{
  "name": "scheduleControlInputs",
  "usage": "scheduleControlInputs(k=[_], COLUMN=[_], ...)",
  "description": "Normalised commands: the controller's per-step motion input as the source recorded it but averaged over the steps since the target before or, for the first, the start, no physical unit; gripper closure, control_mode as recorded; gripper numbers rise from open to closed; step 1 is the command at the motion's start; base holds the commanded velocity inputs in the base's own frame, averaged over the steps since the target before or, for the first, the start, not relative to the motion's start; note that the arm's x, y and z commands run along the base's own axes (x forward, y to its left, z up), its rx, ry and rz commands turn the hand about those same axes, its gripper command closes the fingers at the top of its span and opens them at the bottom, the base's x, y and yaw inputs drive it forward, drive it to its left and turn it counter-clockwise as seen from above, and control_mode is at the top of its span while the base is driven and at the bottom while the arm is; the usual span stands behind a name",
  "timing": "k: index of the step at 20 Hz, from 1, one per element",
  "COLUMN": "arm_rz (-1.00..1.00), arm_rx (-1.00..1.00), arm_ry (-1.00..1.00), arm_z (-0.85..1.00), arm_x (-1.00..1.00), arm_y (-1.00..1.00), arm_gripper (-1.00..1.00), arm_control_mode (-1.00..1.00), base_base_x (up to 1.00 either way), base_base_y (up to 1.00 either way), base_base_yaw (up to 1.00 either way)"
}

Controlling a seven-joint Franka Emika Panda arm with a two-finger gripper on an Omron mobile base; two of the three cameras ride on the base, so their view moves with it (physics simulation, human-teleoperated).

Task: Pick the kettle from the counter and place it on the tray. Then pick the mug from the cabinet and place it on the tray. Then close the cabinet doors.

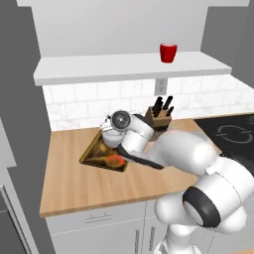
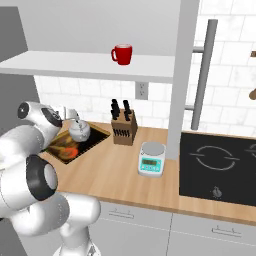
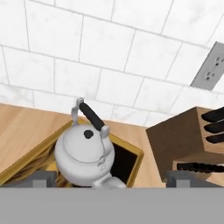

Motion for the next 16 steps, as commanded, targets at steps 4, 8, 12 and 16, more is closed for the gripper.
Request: scheduleControlInputs(k=[4,8,12,16], arm_rz=[-0.13,-0.02,0.04,0.03], arm_rx=[0.11,0.11,0.13,0.14], arm_ry=[0.0,0.06,0.0,-0.01], arm_z=[0.79,0.4,0.0,0.28], arm_x=[-0.75,-0.52,-0.17,-0.34], arm_y=[-0.26,-0.31,-0.17,-0.14], arm_gripper=[-1.0,-1.0,-1.0,-1.0], arm_control_mode=[-1.0,-1.0,-1.0,-1.0], base_base_x=[0.0,0.0,0.0,0.0], base_base_y=[0.0,0.0,0.0,0.0], base_base_yaw=[0.0,0.0,0.0,0.0])
